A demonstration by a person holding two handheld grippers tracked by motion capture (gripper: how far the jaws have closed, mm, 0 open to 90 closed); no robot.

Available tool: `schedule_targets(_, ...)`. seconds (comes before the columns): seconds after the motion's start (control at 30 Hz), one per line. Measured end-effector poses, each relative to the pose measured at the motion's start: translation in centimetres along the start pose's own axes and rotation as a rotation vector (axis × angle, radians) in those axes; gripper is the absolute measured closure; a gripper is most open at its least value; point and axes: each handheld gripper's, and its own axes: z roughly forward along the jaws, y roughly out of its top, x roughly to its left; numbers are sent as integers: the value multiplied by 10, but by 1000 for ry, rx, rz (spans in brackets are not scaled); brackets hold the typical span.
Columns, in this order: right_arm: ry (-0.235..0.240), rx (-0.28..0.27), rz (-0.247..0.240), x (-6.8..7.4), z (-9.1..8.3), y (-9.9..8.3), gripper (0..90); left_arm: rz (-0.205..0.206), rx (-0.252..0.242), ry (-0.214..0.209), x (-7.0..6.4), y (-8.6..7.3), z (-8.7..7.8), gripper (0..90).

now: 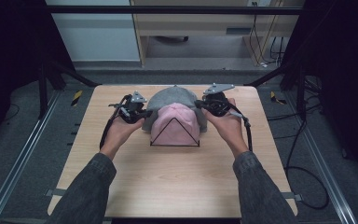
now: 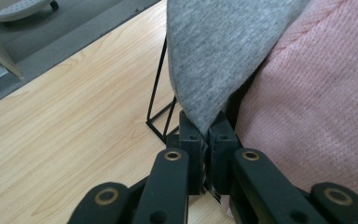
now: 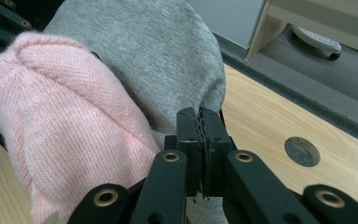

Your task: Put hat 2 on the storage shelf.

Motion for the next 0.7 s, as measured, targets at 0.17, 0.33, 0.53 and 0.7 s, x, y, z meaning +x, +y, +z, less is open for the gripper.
schedule_targets(0.17,2,7,3,0,1,-3,885,-1,10,-3,-1,-3,1,858)
schedule_targets(0.33,6,12,9,1,1,-5,883,-6,11,-5,-1,-4,2,851)
schedule_targets(0.53,5,21,11,0,2,-7,853,-21,11,-13,-1,-7,3,836)
schedule_targets(0.7,-1,28,22,1,2,-10,756,-34,7,-11,-3,-9,3,778)
